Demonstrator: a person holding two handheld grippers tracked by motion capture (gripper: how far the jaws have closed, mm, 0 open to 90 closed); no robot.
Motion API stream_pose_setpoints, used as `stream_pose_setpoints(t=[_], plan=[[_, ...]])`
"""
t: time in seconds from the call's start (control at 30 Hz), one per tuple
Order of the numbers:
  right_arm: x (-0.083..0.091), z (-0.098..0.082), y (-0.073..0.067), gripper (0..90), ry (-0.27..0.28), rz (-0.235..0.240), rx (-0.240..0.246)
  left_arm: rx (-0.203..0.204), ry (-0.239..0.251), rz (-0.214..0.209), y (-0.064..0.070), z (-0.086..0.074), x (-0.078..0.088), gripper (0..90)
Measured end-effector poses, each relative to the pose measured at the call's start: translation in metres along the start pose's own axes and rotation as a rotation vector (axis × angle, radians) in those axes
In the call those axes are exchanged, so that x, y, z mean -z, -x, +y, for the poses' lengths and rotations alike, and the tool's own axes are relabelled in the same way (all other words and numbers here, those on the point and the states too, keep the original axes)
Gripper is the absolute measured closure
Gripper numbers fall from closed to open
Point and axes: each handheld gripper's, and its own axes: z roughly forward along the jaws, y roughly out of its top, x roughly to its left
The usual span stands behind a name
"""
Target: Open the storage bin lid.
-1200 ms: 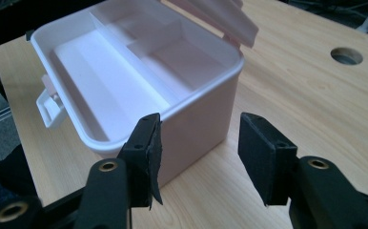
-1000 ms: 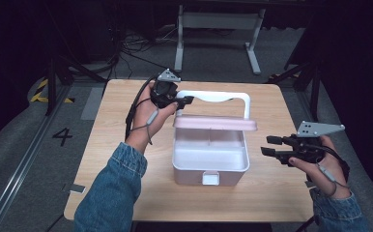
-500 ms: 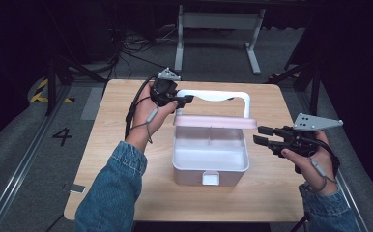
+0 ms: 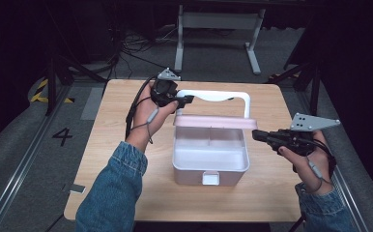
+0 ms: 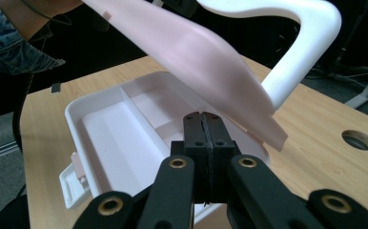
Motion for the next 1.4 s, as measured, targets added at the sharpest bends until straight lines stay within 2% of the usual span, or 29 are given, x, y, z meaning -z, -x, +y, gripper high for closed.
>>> stream_pose_setpoints(t=[0.2, 0.27, 0.33, 0.43, 0.63, 0.8, 0.93, 1.07, 1.2, 1.4], plan=[[-0.002, 0.0, 0.0, 90.0, 0.02, -0.009, 0.004, 0.007, -0.003, -0.007, -0.001, -0.001, 0.001, 62.6], [-0.002, 0.0, 0.0, 90.0, 0.023, -0.01, 0.003, 0.004, -0.004, -0.001, -0.001, -0.002, 0.001, 54.8], [-0.003, 0.0, 0.001, 90.0, 0.026, -0.009, 0.002, -0.02, 0.002, 0.001, -0.002, -0.004, 0.003, 46.6], [-0.003, 0.0, 0.001, 90.0, 0.028, -0.007, -0.002, -0.03, 0.021, 0.027, -0.003, -0.006, 0.012, 37.3], [-0.003, 0.001, 0.002, 90.0, 0.043, -0.004, -0.009, -0.084, 0.07, 0.045, -0.002, -0.01, 0.044, 34.1], [-0.002, 0.002, 0.002, 90.0, 0.066, -0.005, -0.014, -0.126, 0.1, 0.054, 0.004, -0.019, 0.071, 32.6], [-0.002, 0.003, 0.003, 90.0, 0.075, -0.009, -0.016, -0.144, 0.115, 0.067, 0.01, -0.035, 0.087, 31.5], [-0.004, 0.004, 0.004, 90.0, 0.085, -0.008, -0.017, -0.137, 0.128, 0.074, 0.012, -0.049, 0.099, 30.4], [-0.006, 0.006, 0.005, 90.0, 0.099, -0.012, -0.015, -0.133, 0.121, 0.072, 0.016, -0.058, 0.098, 29.5], [-0.007, 0.007, 0.007, 90.0, 0.113, -0.012, -0.024, -0.154, 0.121, 0.042, 0.028, -0.066, 0.08, 28.6]])
